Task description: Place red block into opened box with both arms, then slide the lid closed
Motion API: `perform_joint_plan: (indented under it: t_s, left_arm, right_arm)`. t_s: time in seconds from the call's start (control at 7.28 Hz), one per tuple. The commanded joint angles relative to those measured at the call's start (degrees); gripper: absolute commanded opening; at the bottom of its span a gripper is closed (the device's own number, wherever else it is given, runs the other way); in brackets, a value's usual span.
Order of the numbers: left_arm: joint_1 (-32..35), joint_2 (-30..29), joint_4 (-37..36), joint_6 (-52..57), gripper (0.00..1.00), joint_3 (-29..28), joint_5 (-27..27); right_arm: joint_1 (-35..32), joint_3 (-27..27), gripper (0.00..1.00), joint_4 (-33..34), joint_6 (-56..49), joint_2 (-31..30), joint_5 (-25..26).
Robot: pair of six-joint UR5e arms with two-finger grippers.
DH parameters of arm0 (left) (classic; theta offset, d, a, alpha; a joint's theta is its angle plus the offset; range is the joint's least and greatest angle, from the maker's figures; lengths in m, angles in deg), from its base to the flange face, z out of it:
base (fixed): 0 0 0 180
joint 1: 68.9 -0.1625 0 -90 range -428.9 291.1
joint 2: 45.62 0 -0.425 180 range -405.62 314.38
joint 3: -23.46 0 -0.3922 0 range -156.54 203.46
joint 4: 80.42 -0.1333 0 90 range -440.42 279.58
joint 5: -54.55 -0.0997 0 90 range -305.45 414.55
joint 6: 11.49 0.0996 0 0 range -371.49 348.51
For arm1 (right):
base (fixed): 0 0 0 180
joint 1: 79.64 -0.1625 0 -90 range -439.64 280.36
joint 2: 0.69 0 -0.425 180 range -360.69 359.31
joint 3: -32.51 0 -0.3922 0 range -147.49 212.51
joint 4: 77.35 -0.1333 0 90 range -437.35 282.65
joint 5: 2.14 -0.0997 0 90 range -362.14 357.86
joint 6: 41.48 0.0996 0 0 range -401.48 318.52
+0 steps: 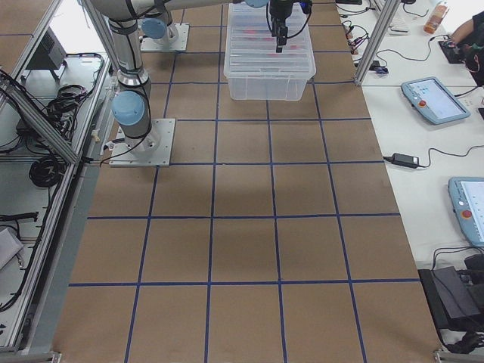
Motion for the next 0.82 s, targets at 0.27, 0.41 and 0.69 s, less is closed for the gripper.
perform_joint_plan:
  t_s: [0.27,0.41,0.69]
  left_arm:
    - [0.14,0.19,1.38,-0.35,1.0,-0.77,0.06]
    - [0.14,0.54,1.9,-0.36,1.0,-0.77,-0.12]
    - [0.14,0.81,2.09,-0.36,1.0,0.28,-0.03]
  right_arm:
    - [0.0,-0.1,1.0,0.1,-0.03,-0.02,0.02]
    - [0.0,-0.01,1.0,0.01,-0.03,-0.02,0.02]
    - [0.0,-0.19,1.0,-0.08,-0.03,0.07,0.11]
